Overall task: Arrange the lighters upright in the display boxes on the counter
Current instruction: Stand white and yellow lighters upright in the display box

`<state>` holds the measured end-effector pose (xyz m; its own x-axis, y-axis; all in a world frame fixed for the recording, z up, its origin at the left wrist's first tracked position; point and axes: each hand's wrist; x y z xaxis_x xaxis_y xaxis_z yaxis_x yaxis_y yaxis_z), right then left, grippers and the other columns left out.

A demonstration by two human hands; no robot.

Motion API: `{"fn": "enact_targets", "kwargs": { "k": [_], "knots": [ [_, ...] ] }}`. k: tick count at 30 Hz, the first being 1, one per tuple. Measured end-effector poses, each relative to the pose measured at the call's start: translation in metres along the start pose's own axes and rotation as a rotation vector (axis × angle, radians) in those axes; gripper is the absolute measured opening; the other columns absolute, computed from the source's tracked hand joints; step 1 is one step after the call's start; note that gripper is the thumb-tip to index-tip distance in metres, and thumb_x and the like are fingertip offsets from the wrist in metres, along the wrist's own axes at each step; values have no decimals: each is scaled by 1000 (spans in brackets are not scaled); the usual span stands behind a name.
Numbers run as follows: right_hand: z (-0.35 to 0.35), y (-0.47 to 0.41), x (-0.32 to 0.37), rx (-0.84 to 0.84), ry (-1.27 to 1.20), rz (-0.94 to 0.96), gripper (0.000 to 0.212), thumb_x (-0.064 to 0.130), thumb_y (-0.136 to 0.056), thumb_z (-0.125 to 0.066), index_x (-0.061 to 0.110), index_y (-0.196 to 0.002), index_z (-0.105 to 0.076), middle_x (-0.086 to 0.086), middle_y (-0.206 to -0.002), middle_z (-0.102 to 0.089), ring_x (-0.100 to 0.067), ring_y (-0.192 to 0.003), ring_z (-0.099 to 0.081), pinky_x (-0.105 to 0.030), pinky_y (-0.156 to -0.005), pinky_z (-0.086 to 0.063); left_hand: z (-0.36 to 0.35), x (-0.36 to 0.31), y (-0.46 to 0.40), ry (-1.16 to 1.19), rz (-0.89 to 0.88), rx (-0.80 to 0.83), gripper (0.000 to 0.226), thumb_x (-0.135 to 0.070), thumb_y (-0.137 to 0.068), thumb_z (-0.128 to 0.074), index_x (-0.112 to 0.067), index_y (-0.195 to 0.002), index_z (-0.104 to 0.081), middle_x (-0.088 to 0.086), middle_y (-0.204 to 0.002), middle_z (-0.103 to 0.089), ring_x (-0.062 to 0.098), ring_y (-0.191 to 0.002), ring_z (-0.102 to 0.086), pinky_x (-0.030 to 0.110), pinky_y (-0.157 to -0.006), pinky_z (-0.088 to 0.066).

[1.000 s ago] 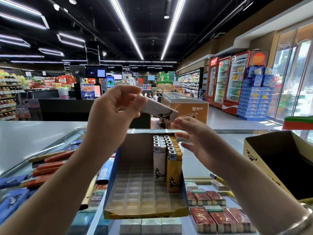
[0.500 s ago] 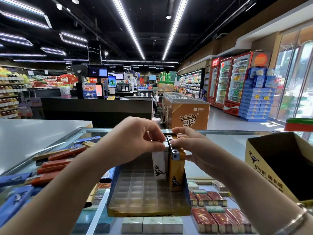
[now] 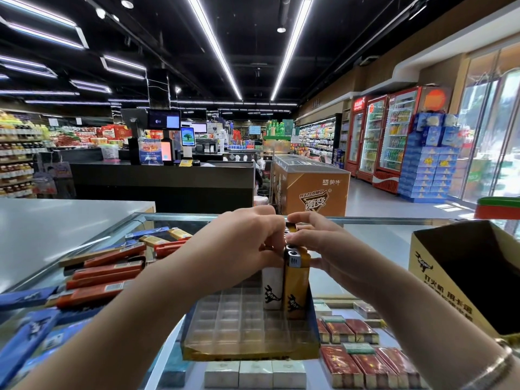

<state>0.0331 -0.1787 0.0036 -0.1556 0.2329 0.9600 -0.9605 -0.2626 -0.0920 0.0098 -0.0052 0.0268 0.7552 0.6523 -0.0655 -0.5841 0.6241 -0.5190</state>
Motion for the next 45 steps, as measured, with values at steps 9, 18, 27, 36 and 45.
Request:
{"fn": "enact_targets", "kwargs": {
  "k": [9,18,27,36,45],
  "knots": [
    [21,10,11,-397,356,277,5,14,-90,-56,16,-94,-53,-5,-88,-58,-17,-80,-56,-32,-69,-48,0,17,0,159,35,9,29,-38,-72,-73,-54,-86,-53,-34,-97,-46,-10,-94,-44,14,-76,-41],
    [50,48,25,-113,1058,-312,11,22,-84,-67,14,-80,-61,-2,-73,-61,-11,-60,-56,-18,-46,-44,-22,31,1,12,168,185,77,-71,-72,-53,-46,-139,-23,-17,-151,-21,2,-134,-14,27,-103,-9],
    [35,60,10,1,1257,-444,37,17,-81,-66,15,-116,-55,1,-93,-55,-9,-74,-50,-17,-59,-42,-26,27,-1,-2,175,169,77,-70,-74,-52,-43,-141,-25,-16,-151,-22,10,-137,-14,36,-110,-12],
    [49,62,21,-127,1233,-412,12,10,-91,-44,22,-91,-47,7,-73,-41,-4,-62,-39,-16,-49,-27,-31,25,-1,-7,161,139,74,-66,-77,-52,-42,-141,-25,-13,-152,-21,11,-138,-12,36,-111,-9],
    [55,71,9,46,1511,-635,33,13,-92,-42,6,-124,-47,-1,-81,-47,-12,-67,-45,-18,-48,-31,-26,24,-3,56,184,144,74,-75,-67,-50,-46,-133,-34,-14,-147,-32,14,-134,-23,37,-108,-18]
  ]
}}
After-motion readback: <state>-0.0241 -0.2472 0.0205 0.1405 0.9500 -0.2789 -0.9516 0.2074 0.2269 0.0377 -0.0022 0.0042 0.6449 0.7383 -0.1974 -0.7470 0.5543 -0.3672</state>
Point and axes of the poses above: each hand's wrist, its own y-axis away from the middle knuckle, its own z-axis out of the back of the hand, x = y × z
